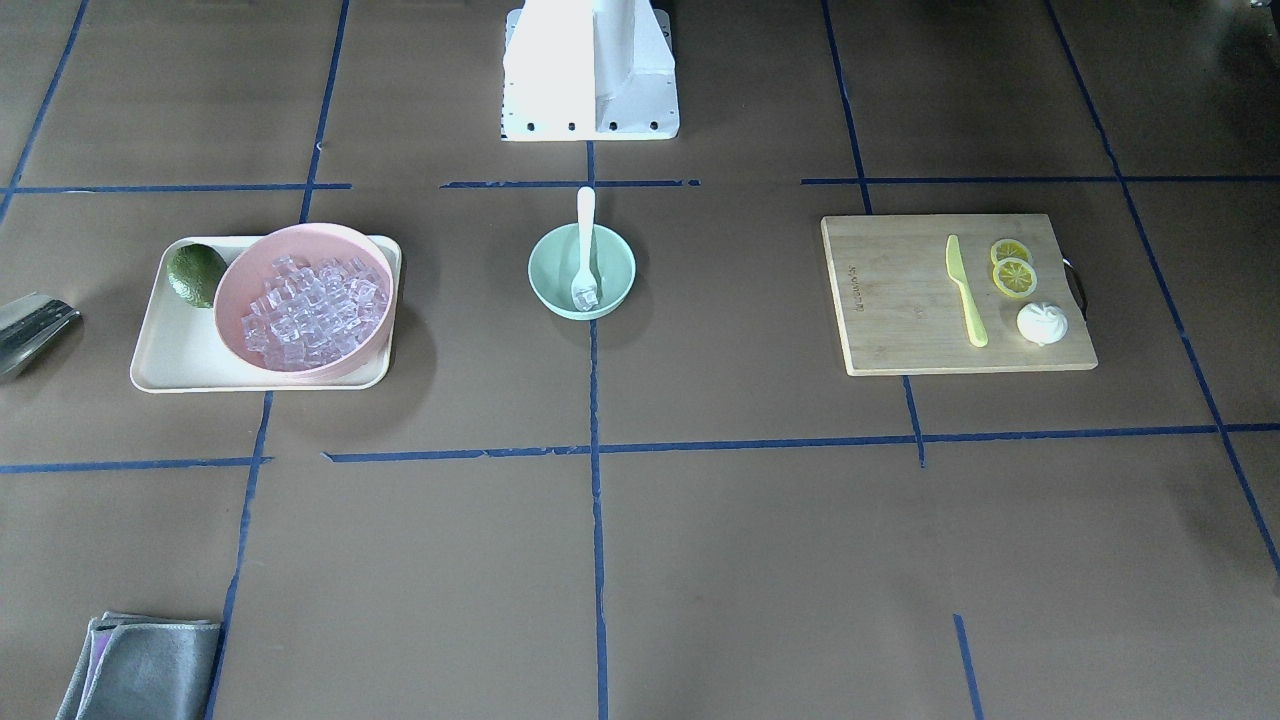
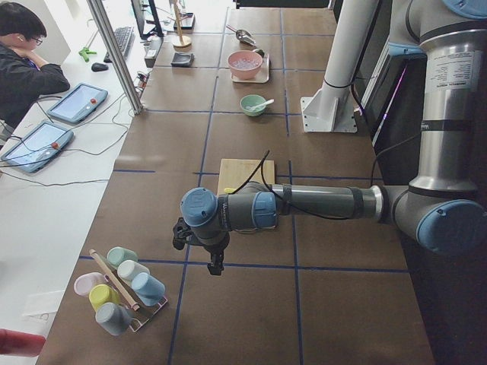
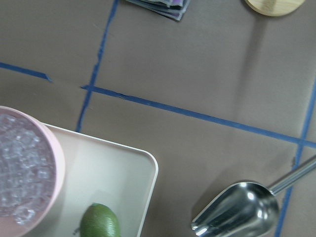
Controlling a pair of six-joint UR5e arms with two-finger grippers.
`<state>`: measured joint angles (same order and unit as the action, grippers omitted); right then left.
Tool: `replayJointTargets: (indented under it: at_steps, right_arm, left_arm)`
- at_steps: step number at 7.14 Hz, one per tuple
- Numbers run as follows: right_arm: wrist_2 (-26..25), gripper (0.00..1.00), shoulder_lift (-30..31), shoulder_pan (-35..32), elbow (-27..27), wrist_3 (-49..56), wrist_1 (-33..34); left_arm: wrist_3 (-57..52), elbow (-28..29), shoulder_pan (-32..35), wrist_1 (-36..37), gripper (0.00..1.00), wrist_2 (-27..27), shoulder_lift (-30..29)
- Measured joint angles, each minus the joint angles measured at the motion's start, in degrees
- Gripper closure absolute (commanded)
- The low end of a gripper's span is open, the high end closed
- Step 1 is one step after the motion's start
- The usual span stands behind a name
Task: Put spoon and ice into bowl
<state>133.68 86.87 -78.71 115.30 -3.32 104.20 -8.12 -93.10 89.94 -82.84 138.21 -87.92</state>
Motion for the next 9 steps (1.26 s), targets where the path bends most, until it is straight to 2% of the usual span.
replayJointTargets:
  at_steps: [2, 4, 6, 9]
  right_arm:
    - [1.24, 0.00, 2.49, -7.41, -7.30, 10.81, -0.14]
    - [1.67, 0.00, 4.75, -12.63, -12.87, 16.69, -0.68]
    - [1.56, 0.00, 5.29, -13.76, -15.25, 16.47, -1.43]
    - [1.64, 0.00, 6.64, -13.84, -16.59, 10.16, -8.89]
  left_arm:
    - [0.26, -0.05, 0.05, -0.09, 0.00, 0.12, 0.09]
    - [0.27, -0.18, 0.05, -0.12, 0.00, 0.15, 0.17]
    - [0.16, -0.26, 0.06, -0.13, 0.00, 0.17, 0.20]
    - [0.22, -0.39, 0.06, -0.13, 0.00, 0.22, 0.15]
